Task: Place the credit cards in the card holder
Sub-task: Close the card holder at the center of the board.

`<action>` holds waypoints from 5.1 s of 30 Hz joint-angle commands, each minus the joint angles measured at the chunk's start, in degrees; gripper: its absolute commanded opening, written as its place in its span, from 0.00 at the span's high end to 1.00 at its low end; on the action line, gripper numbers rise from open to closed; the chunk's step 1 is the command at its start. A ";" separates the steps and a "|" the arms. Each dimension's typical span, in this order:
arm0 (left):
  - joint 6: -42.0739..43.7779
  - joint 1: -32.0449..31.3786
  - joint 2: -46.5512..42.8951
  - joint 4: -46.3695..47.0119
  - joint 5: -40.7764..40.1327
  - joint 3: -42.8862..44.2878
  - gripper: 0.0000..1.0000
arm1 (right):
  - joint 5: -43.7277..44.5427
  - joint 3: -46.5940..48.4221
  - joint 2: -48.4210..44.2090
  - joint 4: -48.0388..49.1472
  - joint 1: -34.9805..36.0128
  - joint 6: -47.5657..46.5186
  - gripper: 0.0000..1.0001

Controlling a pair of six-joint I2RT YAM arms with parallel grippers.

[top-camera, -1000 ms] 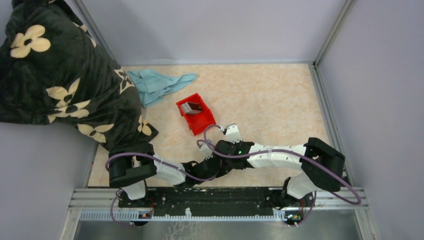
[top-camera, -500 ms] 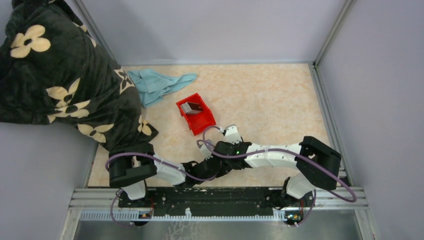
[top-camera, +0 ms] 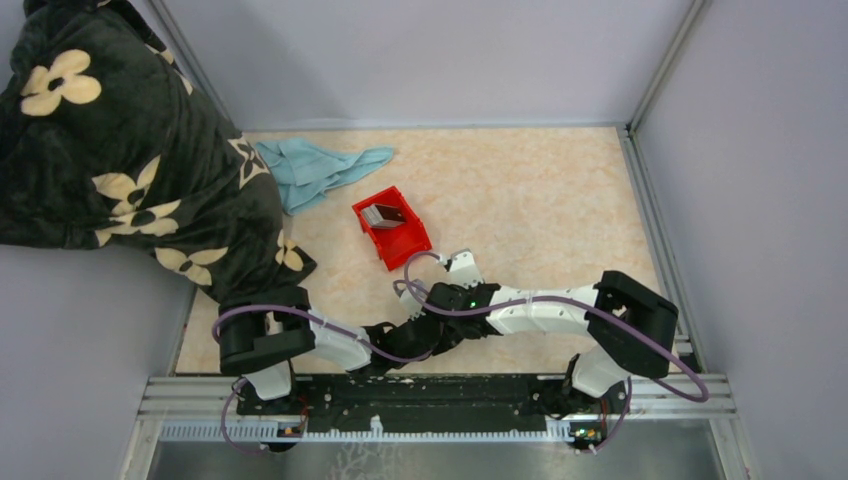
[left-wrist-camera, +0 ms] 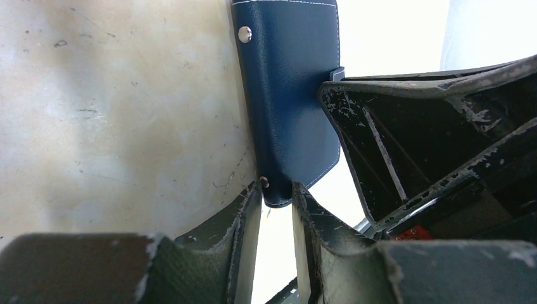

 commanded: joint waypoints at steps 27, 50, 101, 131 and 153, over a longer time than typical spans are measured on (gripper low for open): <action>2.19 0.30 4.90 -14.58 2.32 -3.21 0.66 | 1.05 2.73 -1.16 -2.19 0.18 1.34 1.00; 2.97 0.32 4.94 -15.18 2.29 -2.62 0.66 | -1.92 3.39 -0.07 0.62 0.52 -0.50 1.00; 2.80 0.31 5.72 -14.13 2.56 -2.63 0.66 | -7.39 3.83 1.43 1.64 1.04 -1.61 1.00; 2.28 0.28 6.09 -14.22 2.74 -3.76 0.66 | -11.78 5.17 6.95 2.77 -1.26 -3.12 1.00; 0.30 0.39 6.63 -18.90 3.42 -4.20 0.66 | -35.04 -7.00 2.90 15.86 -20.18 -3.99 1.00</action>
